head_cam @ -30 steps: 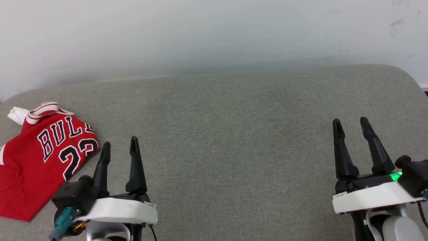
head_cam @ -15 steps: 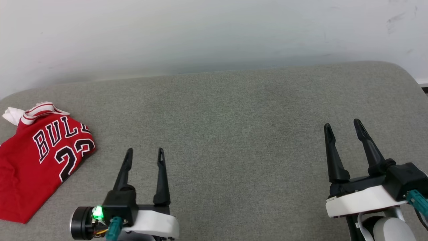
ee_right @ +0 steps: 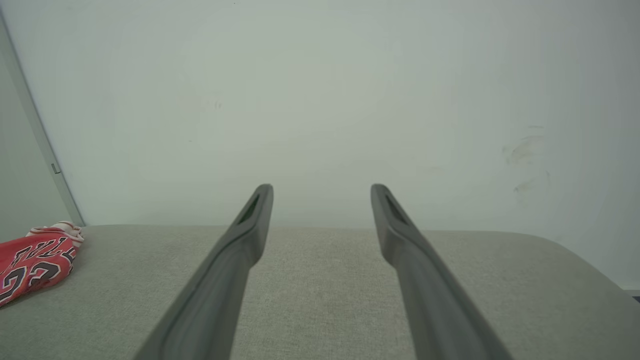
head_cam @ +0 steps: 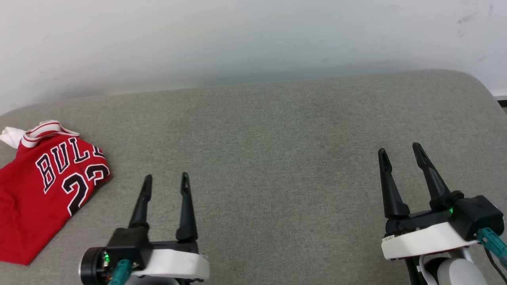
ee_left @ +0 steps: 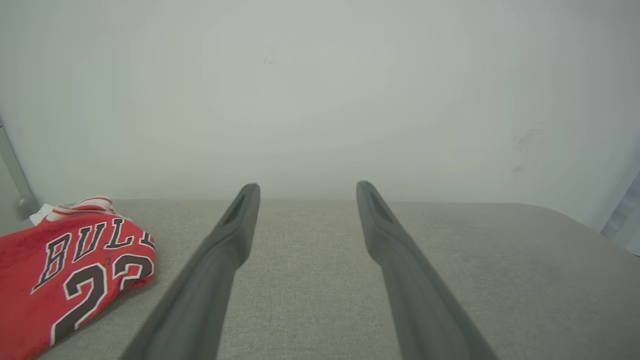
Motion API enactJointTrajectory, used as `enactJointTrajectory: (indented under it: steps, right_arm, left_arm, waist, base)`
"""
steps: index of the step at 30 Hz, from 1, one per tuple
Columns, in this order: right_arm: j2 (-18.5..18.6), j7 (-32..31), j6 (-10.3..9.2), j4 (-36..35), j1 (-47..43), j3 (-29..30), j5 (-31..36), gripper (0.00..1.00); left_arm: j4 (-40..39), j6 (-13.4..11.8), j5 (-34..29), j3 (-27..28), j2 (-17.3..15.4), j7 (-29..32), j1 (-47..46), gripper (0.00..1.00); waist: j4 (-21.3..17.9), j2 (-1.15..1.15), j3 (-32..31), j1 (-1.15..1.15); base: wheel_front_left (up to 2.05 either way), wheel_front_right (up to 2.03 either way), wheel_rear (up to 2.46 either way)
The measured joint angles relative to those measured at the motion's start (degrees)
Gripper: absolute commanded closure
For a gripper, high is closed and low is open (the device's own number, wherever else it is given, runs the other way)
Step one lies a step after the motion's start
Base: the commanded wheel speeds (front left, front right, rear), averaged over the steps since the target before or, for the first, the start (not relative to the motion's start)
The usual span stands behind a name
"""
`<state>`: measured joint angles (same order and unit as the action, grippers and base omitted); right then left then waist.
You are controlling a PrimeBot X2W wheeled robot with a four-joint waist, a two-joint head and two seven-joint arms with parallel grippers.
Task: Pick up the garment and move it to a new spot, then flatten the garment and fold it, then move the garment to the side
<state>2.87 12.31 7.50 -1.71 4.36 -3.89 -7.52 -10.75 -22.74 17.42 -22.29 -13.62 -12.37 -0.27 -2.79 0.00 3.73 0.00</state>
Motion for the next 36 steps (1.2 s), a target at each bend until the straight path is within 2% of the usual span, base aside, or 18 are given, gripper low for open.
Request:
enactJointTrajectory:
  steps: [3, 7, 10, 13, 16, 25, 36]
  right_arm:
    - [0.01, 0.37, 0.00, 0.52, -0.03, 0.08, -0.09, 0.00]
    - [0.01, 0.80, 0.00, 1.38, -0.10, -0.01, -0.05, 0.00]
    - [0.01, 1.21, 0.00, 2.57, -0.34, -0.09, -0.09, 0.00]
    - [0.01, 1.45, 0.00, 3.34, -0.38, -0.18, 0.40, 0.00]
    - [0.01, 1.80, 0.00, 3.68, -0.37, -0.32, 1.48, 0.00]
    - [0.01, 2.66, 0.00, 3.83, -0.33, -0.41, 4.50, 0.00]
    - [0.01, 2.77, 0.00, 3.90, -0.34, -0.88, 4.01, 0.00]
  left_arm:
    - [0.08, 4.01, -0.34, 4.20, 2.19, -0.32, 1.29, 0.00]
    - [1.21, 11.38, -1.25, 9.05, 5.48, -0.80, 2.96, 0.00]
    - [2.35, 15.86, -3.03, 12.72, 7.62, -1.02, 4.01, 0.00]
    - [3.10, 19.28, -5.25, 15.30, 9.00, -1.44, 4.81, 0.00]
    - [3.47, 21.54, -7.46, 17.02, 10.00, -1.75, 4.99, 0.00]
    - [3.61, 23.07, -12.47, 18.93, 10.63, -2.56, 5.35, 0.00]
    - [4.07, 22.69, -11.70, 19.24, 10.65, -2.70, 5.70, 0.00]
  waist:
    - [-0.08, 0.00, 0.13, 0.00]
    - [-0.20, 0.00, 0.18, 0.00]
    - [-0.32, 0.00, 0.07, 0.00]
    - [-0.44, 0.00, 0.03, 0.00]
    - [-0.54, 0.00, 0.14, 0.00]
    - [-0.77, 0.00, 0.37, 0.00]
    - [-0.76, 0.00, -0.03, 0.00]
  base:
    - [0.00, 0.00, 0.00]
    - [0.00, 0.00, 0.00]
    - [0.00, 0.00, 0.00]
    - [0.00, 0.00, 0.00]
    - [0.00, 0.00, 0.00]
    - [0.00, 0.00, 0.00]
    - [0.00, 0.00, 0.00]
